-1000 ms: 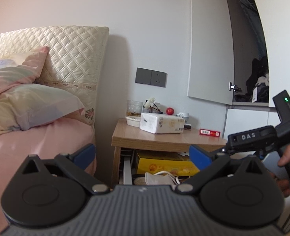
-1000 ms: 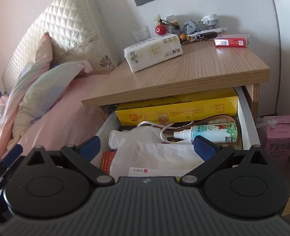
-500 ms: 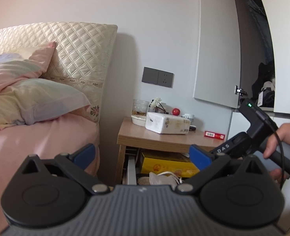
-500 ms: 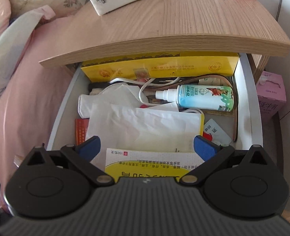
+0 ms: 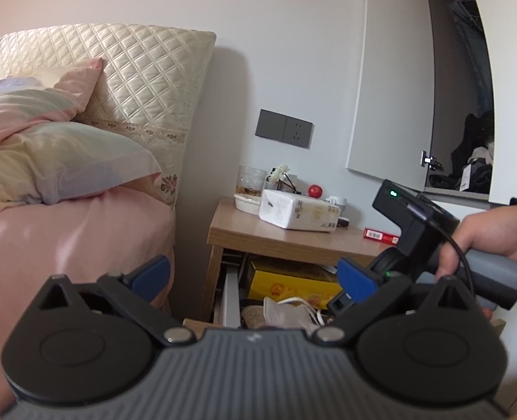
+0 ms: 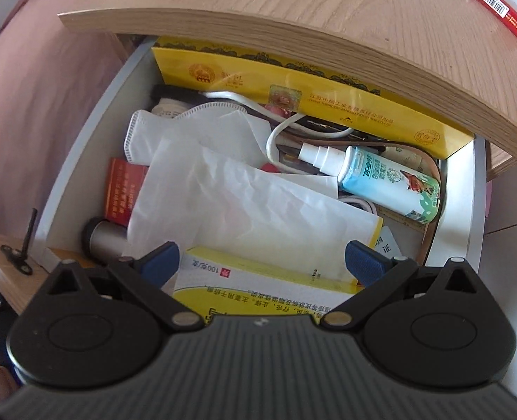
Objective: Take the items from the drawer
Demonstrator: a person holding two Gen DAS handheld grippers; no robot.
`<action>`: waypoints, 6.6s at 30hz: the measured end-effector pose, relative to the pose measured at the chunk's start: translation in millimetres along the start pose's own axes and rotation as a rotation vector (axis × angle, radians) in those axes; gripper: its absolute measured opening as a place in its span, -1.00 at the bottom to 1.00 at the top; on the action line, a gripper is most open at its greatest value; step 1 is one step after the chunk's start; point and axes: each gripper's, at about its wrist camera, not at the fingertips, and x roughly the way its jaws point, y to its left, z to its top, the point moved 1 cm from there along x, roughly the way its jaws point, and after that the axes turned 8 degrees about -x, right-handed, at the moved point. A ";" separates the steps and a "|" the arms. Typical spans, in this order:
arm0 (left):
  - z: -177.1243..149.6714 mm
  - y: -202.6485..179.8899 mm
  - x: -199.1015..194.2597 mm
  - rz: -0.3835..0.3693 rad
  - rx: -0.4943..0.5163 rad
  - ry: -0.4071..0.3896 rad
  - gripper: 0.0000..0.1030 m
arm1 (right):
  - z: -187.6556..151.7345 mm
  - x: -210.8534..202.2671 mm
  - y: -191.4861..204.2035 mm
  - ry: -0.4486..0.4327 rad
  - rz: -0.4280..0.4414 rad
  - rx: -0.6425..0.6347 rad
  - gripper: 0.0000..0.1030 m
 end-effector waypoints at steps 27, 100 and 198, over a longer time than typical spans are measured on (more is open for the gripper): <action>-4.4 -5.6 1.5 -0.012 0.015 0.025 1.00 | -29.7 -62.5 -46.0 -0.113 -0.045 0.091 1.00; -15.5 -24.5 0.1 -0.024 0.113 0.049 1.00 | -166.6 -180.7 -89.8 -0.996 -0.163 0.225 1.00; -17.0 -20.6 5.1 -0.032 0.102 0.079 1.00 | -196.0 -79.6 -23.8 -1.122 -0.284 0.298 -0.14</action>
